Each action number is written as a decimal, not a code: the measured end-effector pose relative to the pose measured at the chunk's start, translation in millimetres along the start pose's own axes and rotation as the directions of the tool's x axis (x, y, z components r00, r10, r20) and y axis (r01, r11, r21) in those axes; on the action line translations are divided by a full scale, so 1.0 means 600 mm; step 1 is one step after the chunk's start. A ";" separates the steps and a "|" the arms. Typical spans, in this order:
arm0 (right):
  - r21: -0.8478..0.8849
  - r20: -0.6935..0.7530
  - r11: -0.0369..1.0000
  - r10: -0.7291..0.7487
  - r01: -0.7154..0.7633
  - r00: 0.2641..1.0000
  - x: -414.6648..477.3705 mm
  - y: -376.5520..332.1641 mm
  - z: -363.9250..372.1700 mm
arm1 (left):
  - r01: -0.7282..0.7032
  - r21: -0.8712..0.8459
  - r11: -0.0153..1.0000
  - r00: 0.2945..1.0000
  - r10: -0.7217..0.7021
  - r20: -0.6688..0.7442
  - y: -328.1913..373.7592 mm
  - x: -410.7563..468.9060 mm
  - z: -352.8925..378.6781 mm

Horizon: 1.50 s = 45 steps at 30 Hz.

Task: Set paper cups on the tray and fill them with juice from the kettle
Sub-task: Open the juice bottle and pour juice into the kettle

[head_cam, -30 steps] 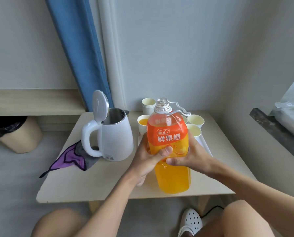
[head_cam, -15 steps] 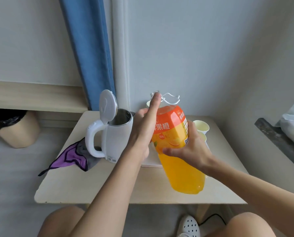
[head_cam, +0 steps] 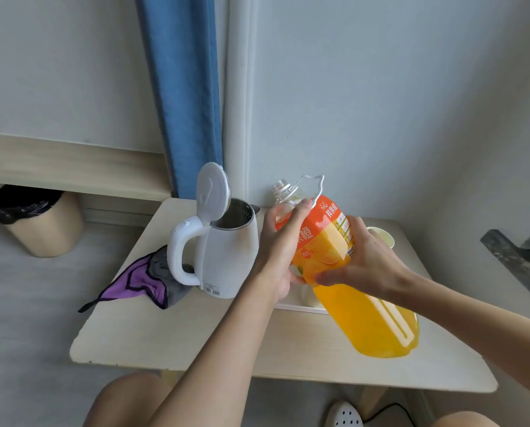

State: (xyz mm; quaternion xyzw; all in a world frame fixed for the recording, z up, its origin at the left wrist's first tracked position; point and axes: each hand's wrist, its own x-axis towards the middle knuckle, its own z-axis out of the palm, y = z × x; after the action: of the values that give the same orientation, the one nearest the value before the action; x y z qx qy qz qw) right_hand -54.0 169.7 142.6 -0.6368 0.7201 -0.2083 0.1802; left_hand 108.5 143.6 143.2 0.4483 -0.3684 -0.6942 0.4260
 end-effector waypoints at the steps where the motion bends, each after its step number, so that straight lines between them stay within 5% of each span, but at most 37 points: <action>1: -0.016 0.016 1.000 0.005 -0.005 1.000 0.005 -0.001 0.001 | 0.010 -0.014 1.000 1.000 -0.010 0.000 -0.003 0.004 -0.003; 25: -0.377 0.160 0.926 0.053 0.011 0.986 0.060 -0.050 0.008 | 0.094 -0.203 0.975 0.995 -0.085 0.054 -0.041 0.068 -0.049; 45: -0.491 0.245 0.871 0.119 0.018 0.962 0.073 -0.081 0.004 | 0.156 -0.320 0.934 0.981 -0.109 0.161 -0.064 0.084 -0.065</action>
State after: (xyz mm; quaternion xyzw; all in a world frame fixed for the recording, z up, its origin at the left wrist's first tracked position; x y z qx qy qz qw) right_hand -17.3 121.1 166.6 -0.6645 0.7348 0.0731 0.1146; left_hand 123.4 106.2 80.5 0.3442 -0.2445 -0.8031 0.4205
